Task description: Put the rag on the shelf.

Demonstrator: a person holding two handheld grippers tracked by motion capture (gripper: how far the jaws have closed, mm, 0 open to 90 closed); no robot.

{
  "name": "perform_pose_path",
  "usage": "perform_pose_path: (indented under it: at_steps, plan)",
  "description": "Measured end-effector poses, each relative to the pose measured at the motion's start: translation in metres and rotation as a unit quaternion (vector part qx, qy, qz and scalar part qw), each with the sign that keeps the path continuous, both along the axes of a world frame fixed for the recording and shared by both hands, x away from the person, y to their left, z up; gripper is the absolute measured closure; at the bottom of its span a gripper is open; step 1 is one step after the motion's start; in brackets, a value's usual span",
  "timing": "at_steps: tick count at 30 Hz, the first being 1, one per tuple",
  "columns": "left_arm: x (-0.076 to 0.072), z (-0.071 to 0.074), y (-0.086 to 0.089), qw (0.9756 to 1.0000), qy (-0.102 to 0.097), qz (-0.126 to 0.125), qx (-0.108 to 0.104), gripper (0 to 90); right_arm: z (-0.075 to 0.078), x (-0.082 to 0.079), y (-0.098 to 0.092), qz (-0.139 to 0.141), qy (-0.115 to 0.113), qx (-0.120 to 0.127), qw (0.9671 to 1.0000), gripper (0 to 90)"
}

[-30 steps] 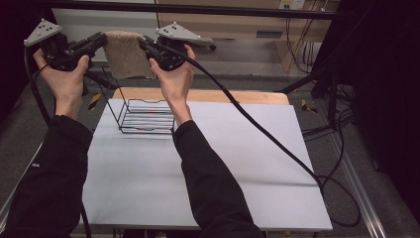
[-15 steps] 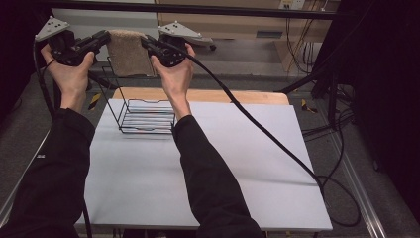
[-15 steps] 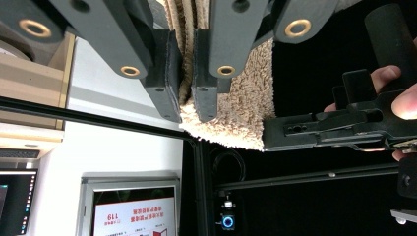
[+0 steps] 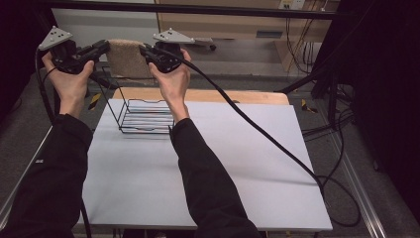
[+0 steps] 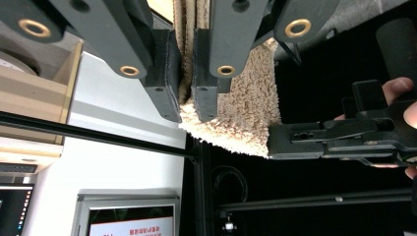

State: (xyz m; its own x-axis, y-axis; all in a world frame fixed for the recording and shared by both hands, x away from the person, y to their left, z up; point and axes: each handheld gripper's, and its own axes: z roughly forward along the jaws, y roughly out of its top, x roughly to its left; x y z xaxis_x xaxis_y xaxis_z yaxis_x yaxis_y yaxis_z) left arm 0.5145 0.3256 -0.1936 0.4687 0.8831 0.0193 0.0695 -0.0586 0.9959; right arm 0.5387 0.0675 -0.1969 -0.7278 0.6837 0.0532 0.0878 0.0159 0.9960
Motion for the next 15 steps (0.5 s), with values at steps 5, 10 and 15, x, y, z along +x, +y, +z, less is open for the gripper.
perform_pose_path:
  at_steps: [5, 10, 15]
  plan:
    - [-0.001, -0.009, -0.002, 0.9999, 0.007, -0.007, 0.010, 85.0, -0.009, 0.000, -0.003, -0.002, 0.008, -0.008, 0.9999, 83.1]
    - [-0.005, -0.015, -0.001, 0.9999, 0.010, -0.010, 0.010, 84.9, -0.015, -0.001, -0.004, 0.001, 0.013, -0.010, 0.9999, 83.1]
    - [-0.010, -0.021, 0.000, 0.9998, 0.010, -0.013, 0.011, 84.9, -0.020, -0.004, -0.004, 0.004, 0.014, -0.013, 0.9998, 83.0]
